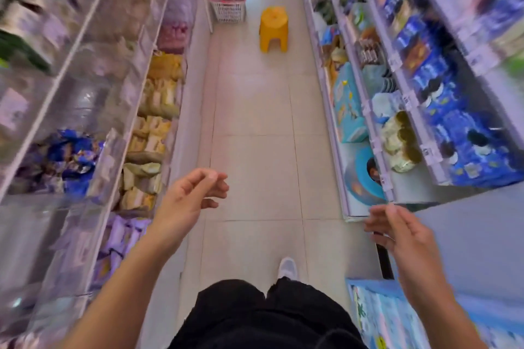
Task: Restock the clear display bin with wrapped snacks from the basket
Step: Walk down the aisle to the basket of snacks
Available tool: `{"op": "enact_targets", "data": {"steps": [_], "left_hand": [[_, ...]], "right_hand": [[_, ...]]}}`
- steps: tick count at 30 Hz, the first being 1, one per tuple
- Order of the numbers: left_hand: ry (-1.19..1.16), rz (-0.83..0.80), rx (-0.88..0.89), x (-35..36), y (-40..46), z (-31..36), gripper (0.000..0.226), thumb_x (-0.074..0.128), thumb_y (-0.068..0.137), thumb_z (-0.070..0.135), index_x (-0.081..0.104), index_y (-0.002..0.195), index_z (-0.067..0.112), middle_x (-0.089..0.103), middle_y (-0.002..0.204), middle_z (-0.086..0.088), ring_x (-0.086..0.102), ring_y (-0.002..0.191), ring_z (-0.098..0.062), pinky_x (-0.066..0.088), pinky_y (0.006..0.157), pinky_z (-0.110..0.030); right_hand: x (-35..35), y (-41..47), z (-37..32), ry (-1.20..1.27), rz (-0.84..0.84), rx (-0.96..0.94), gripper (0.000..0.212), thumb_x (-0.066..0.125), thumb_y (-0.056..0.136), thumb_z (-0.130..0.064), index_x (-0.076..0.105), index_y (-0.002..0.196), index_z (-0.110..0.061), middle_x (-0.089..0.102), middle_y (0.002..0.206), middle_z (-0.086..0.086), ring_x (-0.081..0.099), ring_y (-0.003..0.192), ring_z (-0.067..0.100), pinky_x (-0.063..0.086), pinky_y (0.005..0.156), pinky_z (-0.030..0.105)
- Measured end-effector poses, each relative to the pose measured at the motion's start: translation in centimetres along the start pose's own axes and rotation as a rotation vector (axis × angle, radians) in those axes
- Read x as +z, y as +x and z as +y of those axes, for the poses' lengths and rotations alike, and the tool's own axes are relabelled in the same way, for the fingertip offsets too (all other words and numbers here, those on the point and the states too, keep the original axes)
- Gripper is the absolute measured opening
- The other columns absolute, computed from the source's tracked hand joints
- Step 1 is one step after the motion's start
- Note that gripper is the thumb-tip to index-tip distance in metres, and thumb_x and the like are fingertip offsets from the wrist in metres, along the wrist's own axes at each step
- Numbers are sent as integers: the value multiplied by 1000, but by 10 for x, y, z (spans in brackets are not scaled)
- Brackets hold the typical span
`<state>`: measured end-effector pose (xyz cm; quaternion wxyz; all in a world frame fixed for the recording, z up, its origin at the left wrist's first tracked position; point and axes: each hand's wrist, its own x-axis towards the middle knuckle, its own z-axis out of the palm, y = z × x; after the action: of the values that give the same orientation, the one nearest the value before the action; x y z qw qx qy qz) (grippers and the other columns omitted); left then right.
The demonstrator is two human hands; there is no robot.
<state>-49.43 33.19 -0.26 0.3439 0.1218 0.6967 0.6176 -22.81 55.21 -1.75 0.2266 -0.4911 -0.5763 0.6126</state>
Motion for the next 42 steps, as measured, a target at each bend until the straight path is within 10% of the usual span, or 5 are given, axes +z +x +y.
{"op": "enact_targets", "data": {"steps": [10, 28, 42], "left_hand": [[-104, 286, 23, -68, 196, 44, 47, 70, 75, 60, 72, 100, 21, 72, 95, -9, 69, 81, -15, 53, 64, -22], [-92, 85, -28, 28, 660, 209, 27, 51, 99, 19, 72, 83, 19, 71, 76, -3, 66, 69, -12, 50, 56, -17], [-156, 368, 15, -6, 899, 297, 25, 50, 98, 27, 73, 91, 26, 72, 85, 0, 68, 75, -9, 53, 63, -17]], "right_hand": [[156, 244, -124, -117, -373, -124, 27, 48, 103, -19, 71, 90, -13, 72, 78, 5, 68, 72, 16, 55, 62, 22], [227, 616, -241, -29, -62, 48, 29, 52, 102, -28, 76, 88, -21, 74, 82, 11, 71, 74, 16, 57, 60, 19], [400, 924, -415, -155, -454, -56, 25, 48, 103, -16, 70, 92, -10, 72, 79, 7, 66, 73, 16, 52, 65, 26]]}}
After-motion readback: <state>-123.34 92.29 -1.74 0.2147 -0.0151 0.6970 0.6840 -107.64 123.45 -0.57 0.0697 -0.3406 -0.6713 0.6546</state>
